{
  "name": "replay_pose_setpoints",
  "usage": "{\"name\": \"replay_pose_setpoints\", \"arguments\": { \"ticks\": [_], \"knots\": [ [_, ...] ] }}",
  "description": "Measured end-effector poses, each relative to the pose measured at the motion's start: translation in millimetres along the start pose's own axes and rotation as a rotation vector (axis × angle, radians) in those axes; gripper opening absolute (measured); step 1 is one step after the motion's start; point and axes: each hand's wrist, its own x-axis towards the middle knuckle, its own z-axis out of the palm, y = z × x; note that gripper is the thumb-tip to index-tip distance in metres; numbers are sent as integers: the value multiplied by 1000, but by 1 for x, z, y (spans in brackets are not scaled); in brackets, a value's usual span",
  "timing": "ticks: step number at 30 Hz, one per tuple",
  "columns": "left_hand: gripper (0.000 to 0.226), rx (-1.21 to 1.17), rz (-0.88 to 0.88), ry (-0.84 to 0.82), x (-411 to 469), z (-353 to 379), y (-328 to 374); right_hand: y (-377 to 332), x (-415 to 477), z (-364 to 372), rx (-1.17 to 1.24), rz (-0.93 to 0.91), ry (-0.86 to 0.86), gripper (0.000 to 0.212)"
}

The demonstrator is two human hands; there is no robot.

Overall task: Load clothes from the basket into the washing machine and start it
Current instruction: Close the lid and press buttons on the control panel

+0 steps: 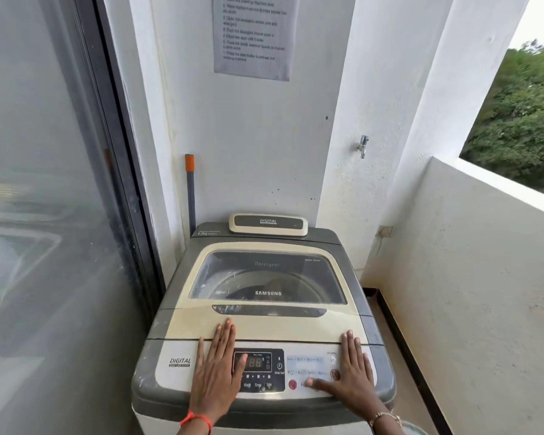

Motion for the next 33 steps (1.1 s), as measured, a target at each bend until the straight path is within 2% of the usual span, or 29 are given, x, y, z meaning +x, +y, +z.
{"name": "replay_pose_setpoints", "arguments": {
  "ticks": [3,11,24,33],
  "knots": [
    [64,19,14,27,0,1,-1,-4,-2,1,-45,22,11,138],
    [65,89,-16,-24,-1,5,0,-8,-3,1,-119,45,2,139],
    [64,70,-15,-17,-3,1,2,-8,-7,2,-129,39,9,136],
    [65,59,-17,-38,-3,0,2,-3,-3,10,-94,54,83,129]
  ]
}}
